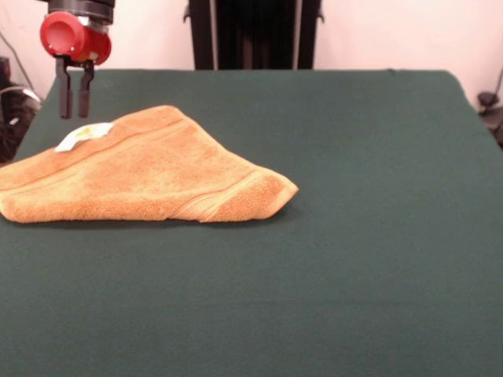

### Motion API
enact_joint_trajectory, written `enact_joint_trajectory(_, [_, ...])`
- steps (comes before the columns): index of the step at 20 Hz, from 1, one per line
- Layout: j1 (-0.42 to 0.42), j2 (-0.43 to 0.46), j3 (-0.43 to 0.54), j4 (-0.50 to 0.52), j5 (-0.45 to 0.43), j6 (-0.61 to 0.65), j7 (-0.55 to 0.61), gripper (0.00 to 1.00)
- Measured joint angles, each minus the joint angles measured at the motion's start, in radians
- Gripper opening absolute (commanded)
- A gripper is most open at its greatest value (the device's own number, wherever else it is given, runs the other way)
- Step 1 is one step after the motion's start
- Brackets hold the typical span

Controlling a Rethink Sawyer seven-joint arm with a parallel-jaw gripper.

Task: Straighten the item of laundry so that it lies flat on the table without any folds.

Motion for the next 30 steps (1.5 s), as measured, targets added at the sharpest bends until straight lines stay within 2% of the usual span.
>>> enact_joint_trajectory(2, [-0.019, -0.001, 0.009, 0.004, 0.049, 0.022, 0.000, 1.00])
enact_joint_trajectory(4, [-0.081, -0.003, 0.027, 0.007, 0.179, 0.105, 0.000, 1.00])
enact_joint_trajectory(10, [-0.158, -0.011, 0.027, 0.006, 0.310, 0.255, 0.000, 1.00])
enact_joint_trajectory(14, [-0.170, -0.011, 0.027, 0.006, 0.335, 0.301, 0.000, 1.00])
enact_joint_trajectory(23, [-0.159, -0.009, 0.027, 0.006, 0.361, 0.320, 0.000, 1.00])
enact_joint_trajectory(30, [-0.150, -0.005, 0.027, 0.006, 0.401, 0.400, 0.000, 1.00])
